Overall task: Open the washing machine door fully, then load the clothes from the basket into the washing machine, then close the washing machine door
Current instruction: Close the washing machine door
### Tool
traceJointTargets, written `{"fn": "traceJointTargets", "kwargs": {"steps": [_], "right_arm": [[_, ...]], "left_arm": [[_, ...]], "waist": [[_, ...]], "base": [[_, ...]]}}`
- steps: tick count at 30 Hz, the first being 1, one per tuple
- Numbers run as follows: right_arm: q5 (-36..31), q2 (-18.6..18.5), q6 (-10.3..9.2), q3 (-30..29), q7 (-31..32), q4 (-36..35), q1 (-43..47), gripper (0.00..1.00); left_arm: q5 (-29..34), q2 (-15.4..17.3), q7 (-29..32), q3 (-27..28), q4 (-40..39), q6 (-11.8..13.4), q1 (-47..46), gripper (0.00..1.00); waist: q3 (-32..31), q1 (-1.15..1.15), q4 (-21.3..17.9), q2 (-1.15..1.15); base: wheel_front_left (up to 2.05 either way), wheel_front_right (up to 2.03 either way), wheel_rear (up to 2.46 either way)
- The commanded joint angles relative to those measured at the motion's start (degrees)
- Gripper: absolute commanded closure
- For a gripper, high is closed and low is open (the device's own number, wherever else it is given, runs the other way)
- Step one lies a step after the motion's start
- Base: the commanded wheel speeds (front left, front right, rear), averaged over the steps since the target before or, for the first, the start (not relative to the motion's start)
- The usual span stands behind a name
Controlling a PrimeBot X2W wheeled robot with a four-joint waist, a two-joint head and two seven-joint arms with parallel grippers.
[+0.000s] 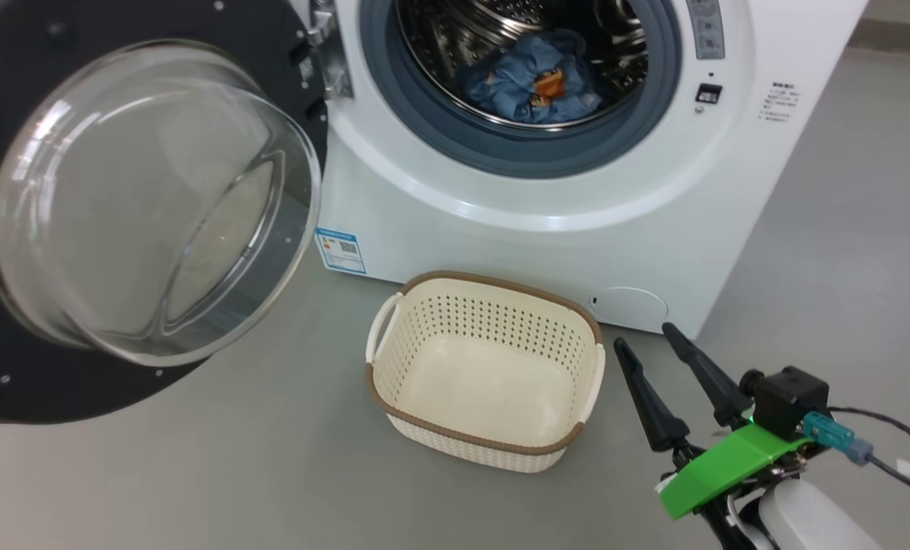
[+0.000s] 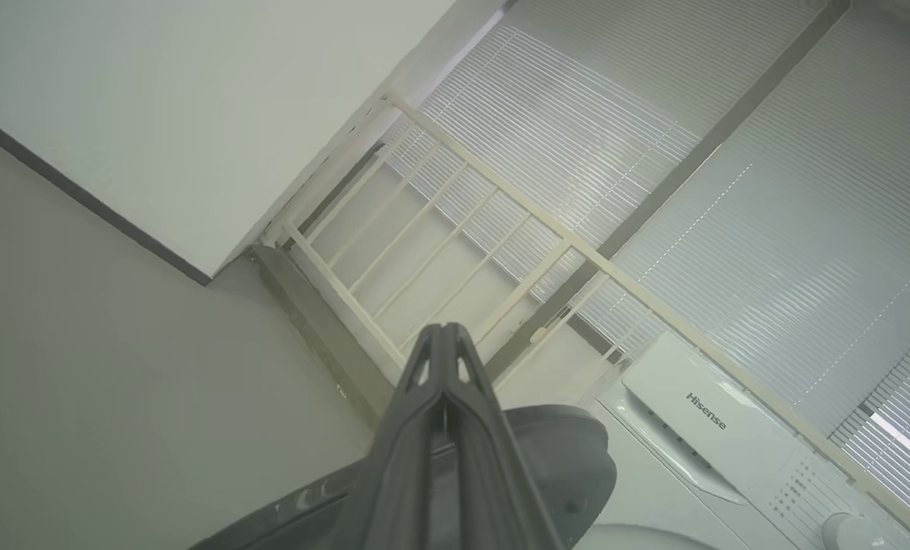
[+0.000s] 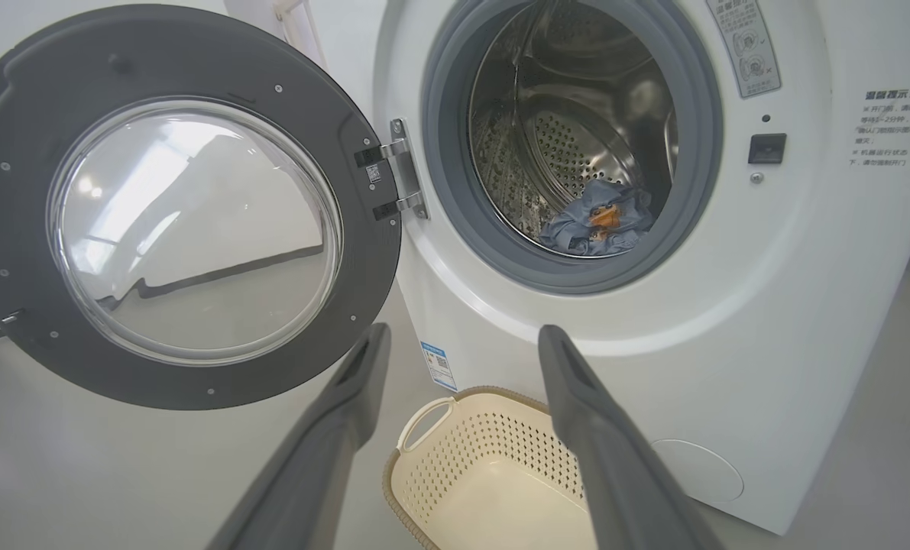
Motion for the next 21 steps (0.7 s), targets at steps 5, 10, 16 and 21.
{"fn": "traceJointTargets", "kwargs": {"steps": [5, 10, 16, 21], "right_arm": [[0.3, -1.2, 0.26, 1.9, -0.5, -1.4, -3.4, 0.0], [0.2, -1.7, 0.26, 2.4, -0.5, -1.1, -4.2, 0.0], [0.1, -2.4, 0.26, 2.4, -0.5, -1.1, -4.2, 0.0], [0.1, -2.6, 0.26, 2.5, -0.5, -1.2, -4.4, 0.0]], "left_arm": [[-3.4, 7.2, 0.9, 4.7, 13.0, -0.1, -6.3, 1.0], [-4.6, 11.1, 0.6, 6.9, 23.2, 0.4, -8.5, 1.0], [-6.0, 13.8, 1.7, 7.9, 30.8, 0.0, -10.6, 1.0], [-6.3, 15.5, 1.9, 8.2, 35.5, -0.2, -11.2, 1.0]], "waist": [[2.1, 0.0, -2.4, 0.0], [2.9, 0.0, -4.0, 0.0], [3.6, 0.0, -5.0, 0.0], [4.2, 0.0, -5.6, 0.0]], "base": [[0.0, 0.0, 0.0], [0.0, 0.0, 0.0], [0.0, 0.0, 0.0], [0.0, 0.0, 0.0]]}}
